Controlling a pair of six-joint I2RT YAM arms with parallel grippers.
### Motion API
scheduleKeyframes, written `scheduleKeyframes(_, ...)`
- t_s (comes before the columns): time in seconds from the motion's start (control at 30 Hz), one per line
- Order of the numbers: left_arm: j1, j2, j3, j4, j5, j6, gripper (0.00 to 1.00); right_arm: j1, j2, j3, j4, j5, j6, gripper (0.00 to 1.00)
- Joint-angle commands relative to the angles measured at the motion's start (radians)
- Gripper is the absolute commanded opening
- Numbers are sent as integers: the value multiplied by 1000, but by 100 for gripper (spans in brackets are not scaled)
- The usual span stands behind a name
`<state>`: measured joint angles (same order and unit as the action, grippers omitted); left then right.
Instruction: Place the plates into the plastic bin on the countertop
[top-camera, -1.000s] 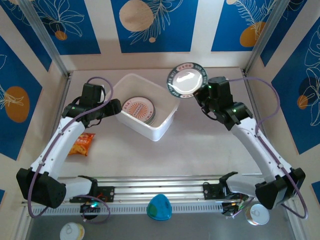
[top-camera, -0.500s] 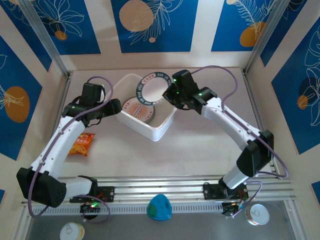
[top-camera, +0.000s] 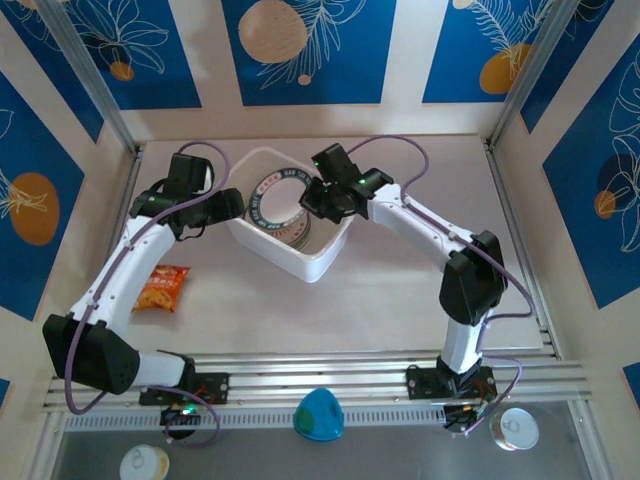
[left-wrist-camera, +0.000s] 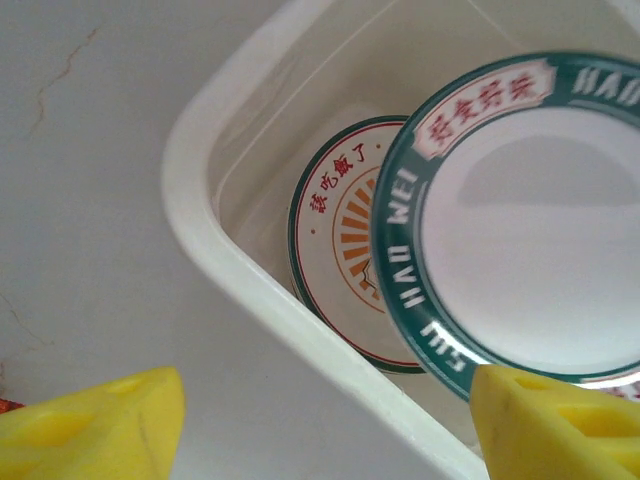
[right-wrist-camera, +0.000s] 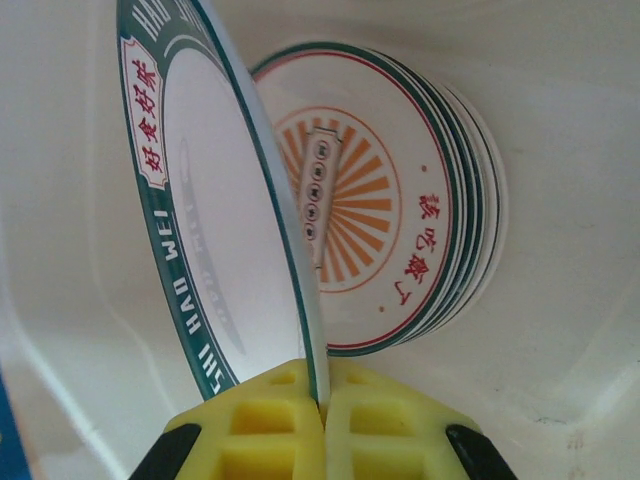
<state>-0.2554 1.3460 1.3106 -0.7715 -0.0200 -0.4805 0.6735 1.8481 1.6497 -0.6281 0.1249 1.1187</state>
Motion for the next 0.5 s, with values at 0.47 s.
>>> scheduleKeyframes(0.47,9,37,2,-6,12,5,76,24,230,214,-148,-97,48,2)
